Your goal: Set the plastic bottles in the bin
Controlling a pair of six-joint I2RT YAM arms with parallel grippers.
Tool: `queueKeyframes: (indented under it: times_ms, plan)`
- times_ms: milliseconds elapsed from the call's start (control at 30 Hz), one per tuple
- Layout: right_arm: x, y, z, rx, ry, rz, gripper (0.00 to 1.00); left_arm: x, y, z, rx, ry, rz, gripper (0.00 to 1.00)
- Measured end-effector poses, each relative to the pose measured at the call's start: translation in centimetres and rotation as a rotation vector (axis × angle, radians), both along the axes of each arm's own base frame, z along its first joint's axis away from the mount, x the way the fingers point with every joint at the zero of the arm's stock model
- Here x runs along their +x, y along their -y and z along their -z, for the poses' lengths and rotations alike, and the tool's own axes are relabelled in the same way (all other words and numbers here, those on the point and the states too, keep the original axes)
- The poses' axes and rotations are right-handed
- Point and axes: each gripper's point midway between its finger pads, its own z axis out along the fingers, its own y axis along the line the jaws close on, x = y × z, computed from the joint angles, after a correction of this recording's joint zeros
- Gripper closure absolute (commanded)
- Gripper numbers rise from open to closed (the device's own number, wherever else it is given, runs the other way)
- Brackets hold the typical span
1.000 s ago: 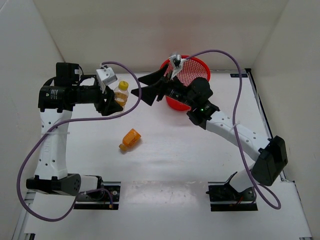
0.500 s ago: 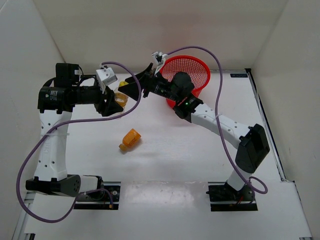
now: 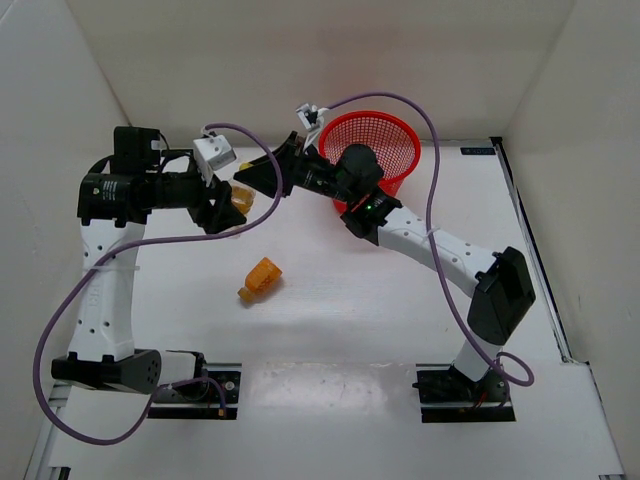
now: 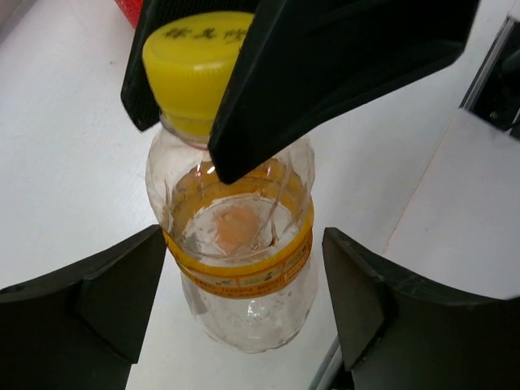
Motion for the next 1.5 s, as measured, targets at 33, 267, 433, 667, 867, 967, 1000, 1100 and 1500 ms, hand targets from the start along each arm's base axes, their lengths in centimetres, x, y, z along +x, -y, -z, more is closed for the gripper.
queueKeyframes:
  times_ms: [33, 267, 433, 667, 867, 967, 1000, 1100, 1500]
  plan:
    - [0.1, 0.0, 0.1, -0.002, -0.007, 0.007, 1.00, 0.1, -0.1, 0.2, 0.006, -0.004, -0.008, 0.00]
    - [2.4, 0.6, 1.7, -0.053, -0.039, 0.145, 1.00, 0.9, -1.5, 1.0, 0.063, -0.024, -0.108, 0.00]
    - [7.5, 3.8, 3.1, -0.200, -0.009, 0.493, 1.00, 1.5, -3.8, 0.9, 0.143, 0.035, -0.243, 0.00]
    - [18.4, 14.5, -0.4, -0.401, 0.132, 1.173, 1.00, -1.4, -7.0, 3.6, 0.252, 0.056, -0.377, 0.00]
    - [25.3, 21.9, 6.1, -0.694, 0.085, 1.420, 0.29, -0.9, -8.8, 8.9, 0.386, -0.089, -0.431, 0.00]
    - [26.7, 23.9, 10.7, -0.856, 0.044, 1.423, 0.08, 0.1, -8.7, 11.2, 0.456, -0.168, -0.419, 0.00]
    - [26.8, 24.3, 11.8, -0.895, 0.032, 1.407, 0.04, 0.3, -8.3, 11.9, 0.477, -0.187, -0.404, 0.00]
    - [26.7, 24.8, 13.3, -0.943, 0.011, 1.374, 0.03, 0.6, -6.5, 13.3, 0.526, -0.217, -0.336, 0.00]
    - [16.0, 27.8, 7.9, -0.748, -0.025, 1.299, 0.03, 0.4, 2.4, 22.6, 0.715, -0.384, -0.070, 0.00]
